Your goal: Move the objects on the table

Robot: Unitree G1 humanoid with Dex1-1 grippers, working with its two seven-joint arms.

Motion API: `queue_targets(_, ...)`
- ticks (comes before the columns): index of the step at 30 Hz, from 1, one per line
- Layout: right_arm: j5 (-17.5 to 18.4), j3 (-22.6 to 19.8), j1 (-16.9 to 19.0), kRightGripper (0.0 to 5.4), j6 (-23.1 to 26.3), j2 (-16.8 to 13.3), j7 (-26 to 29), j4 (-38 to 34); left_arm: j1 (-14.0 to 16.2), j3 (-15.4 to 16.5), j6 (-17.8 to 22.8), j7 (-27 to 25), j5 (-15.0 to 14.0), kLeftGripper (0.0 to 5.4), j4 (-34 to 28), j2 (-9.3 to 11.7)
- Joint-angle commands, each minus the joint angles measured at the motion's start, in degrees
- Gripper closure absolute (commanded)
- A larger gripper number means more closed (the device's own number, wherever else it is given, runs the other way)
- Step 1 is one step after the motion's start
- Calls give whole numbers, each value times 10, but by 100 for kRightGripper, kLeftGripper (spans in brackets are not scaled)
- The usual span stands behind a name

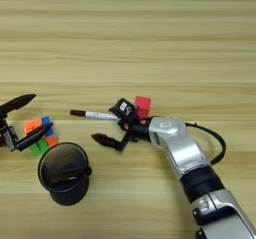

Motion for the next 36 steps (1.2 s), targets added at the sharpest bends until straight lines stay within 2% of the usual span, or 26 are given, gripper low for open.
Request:
queue_targets(1,-20,11,-14,65,-9,-2,-2,17,-8,-2,4,-2,7,0,3,4)
queue_targets(14,-23,15,-9,221,-10,-7,15,14,-4,0,3,0,5,0,-1,5)
queue_targets(25,-16,10,-1,339,-8,-9,20,-3,-10,10,6,2,-9,0,-7,-1)
queue_targets(30,-14,8,-2,395,-8,-7,19,-1,-17,19,1,19,-12,0,-9,-10)
queue_targets(36,-12,4,0,462,-10,-2,14,1,-26,29,-8,46,-2,0,-11,-19)
